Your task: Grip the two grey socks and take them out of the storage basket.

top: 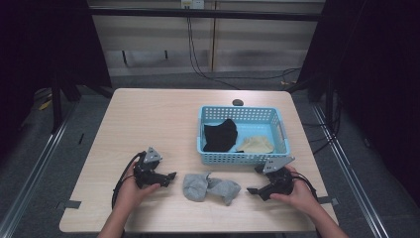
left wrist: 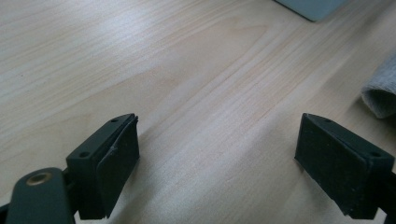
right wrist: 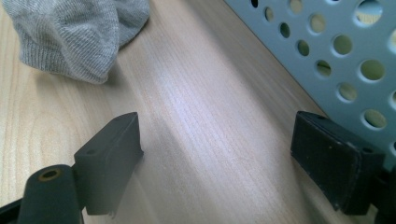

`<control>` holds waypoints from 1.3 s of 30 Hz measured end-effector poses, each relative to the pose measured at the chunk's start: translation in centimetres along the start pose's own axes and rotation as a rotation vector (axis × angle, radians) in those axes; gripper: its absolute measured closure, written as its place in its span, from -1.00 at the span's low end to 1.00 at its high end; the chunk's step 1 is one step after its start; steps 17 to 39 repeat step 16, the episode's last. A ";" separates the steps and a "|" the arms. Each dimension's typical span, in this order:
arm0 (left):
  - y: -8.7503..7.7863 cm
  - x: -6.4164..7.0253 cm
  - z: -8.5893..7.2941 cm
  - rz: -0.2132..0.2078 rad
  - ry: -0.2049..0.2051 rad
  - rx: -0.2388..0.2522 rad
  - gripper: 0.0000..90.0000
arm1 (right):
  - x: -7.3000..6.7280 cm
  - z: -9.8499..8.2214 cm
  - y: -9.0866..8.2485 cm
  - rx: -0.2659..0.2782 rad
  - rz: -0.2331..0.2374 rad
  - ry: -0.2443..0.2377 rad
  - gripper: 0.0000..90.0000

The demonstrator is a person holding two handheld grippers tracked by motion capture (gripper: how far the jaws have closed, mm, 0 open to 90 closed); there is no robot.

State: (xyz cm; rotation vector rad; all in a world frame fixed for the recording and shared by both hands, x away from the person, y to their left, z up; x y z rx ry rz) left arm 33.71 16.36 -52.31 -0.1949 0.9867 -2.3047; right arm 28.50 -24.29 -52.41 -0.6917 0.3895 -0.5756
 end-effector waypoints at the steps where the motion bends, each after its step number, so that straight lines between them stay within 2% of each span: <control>1: 0.0 0.0 0.0 0.000 0.001 0.000 -0.71 | 0.0 -0.1 0.0 0.007 0.002 0.002 -0.65; 39: 0.0 0.0 0.0 -0.002 -0.002 0.000 -0.71 | 0.0 -0.1 0.0 0.012 0.002 0.000 -0.66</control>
Point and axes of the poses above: each handheld gripper's, and its own axes: y roughly forward along the jaws, z roughly out of its top, x roughly to its right, the point moved 2 cm from there along y, roughly forward along the jaws, and after that the axes turned 9 degrees about y, right-handed, at the moved point
